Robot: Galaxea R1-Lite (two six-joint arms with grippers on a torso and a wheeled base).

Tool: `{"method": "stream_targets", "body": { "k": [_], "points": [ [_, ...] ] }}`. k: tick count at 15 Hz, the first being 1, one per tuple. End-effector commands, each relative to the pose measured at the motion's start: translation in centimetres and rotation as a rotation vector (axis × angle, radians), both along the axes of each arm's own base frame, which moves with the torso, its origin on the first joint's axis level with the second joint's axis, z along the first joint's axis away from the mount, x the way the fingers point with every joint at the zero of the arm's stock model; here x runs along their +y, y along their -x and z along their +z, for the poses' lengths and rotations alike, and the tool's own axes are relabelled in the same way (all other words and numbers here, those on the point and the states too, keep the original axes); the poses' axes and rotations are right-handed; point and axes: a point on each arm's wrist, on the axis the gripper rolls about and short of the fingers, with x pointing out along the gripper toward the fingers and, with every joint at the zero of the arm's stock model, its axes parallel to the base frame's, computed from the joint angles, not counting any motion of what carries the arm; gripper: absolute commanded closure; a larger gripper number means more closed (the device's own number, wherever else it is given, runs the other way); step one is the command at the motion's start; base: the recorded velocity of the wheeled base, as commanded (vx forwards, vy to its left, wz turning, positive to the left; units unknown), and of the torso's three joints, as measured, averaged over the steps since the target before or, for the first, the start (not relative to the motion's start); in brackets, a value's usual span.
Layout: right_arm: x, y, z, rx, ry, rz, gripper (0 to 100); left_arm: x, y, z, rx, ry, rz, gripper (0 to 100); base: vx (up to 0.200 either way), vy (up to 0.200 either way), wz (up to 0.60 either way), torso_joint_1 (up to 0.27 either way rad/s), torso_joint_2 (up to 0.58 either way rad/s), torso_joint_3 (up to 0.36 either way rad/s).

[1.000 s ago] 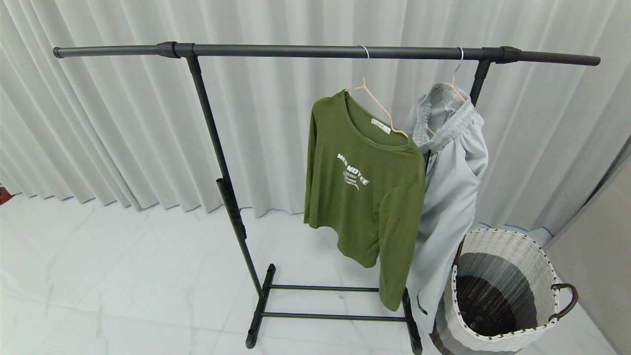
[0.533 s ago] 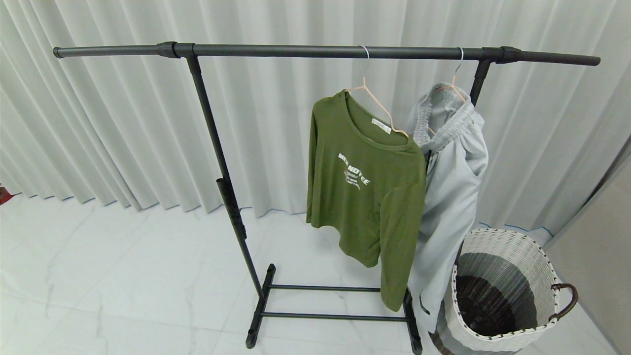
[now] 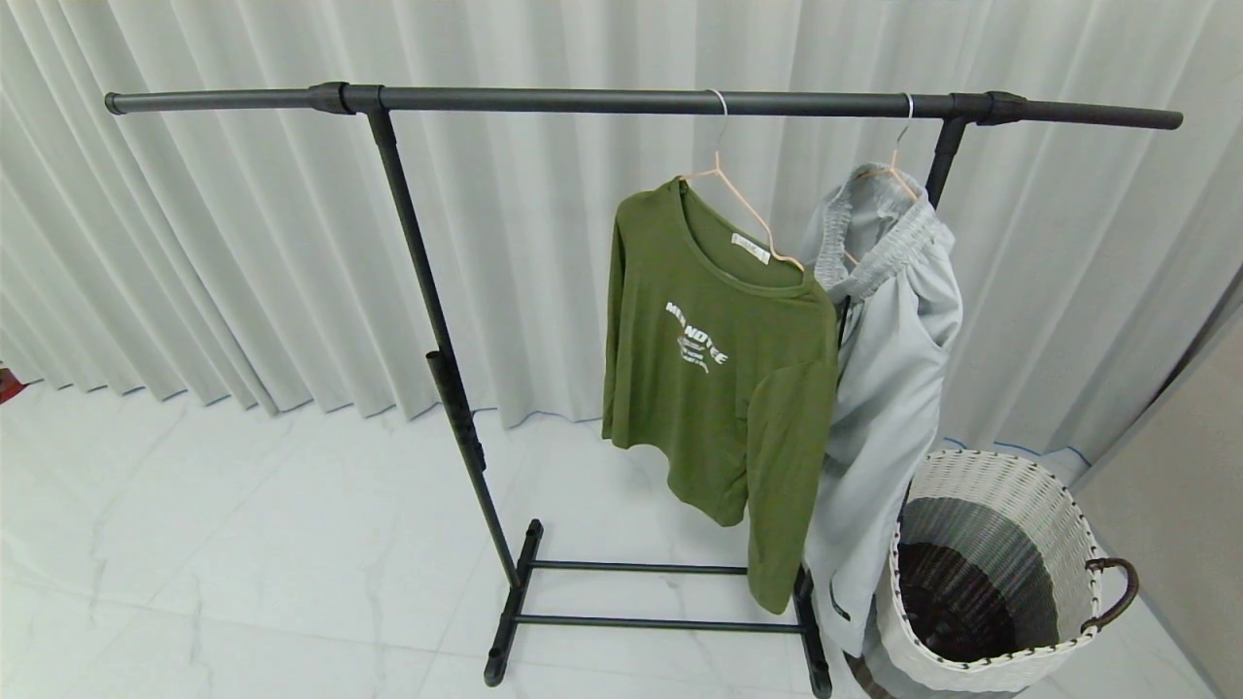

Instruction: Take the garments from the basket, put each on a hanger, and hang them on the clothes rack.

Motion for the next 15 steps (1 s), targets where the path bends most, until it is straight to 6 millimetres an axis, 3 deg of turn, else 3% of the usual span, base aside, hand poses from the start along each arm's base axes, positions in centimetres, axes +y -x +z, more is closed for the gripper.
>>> {"method": "stream_targets", "body": {
  "k": [1, 15],
  "points": [
    [0.00, -0.01, 0.00, 0.002, 0.000, 0.001, 0, 0.00, 0.00, 0.00, 0.000, 0.000, 0.000, 0, 0.000, 0.000, 0.00, 0.000, 0.00, 0.000],
    [0.00, -0.01, 0.00, 0.002, 0.000, 0.001, 0, -0.01, 0.00, 0.00, 0.000, 0.010, 0.007, 0, 0.000, 0.000, 0.00, 0.000, 0.00, 0.000]
  ]
}}
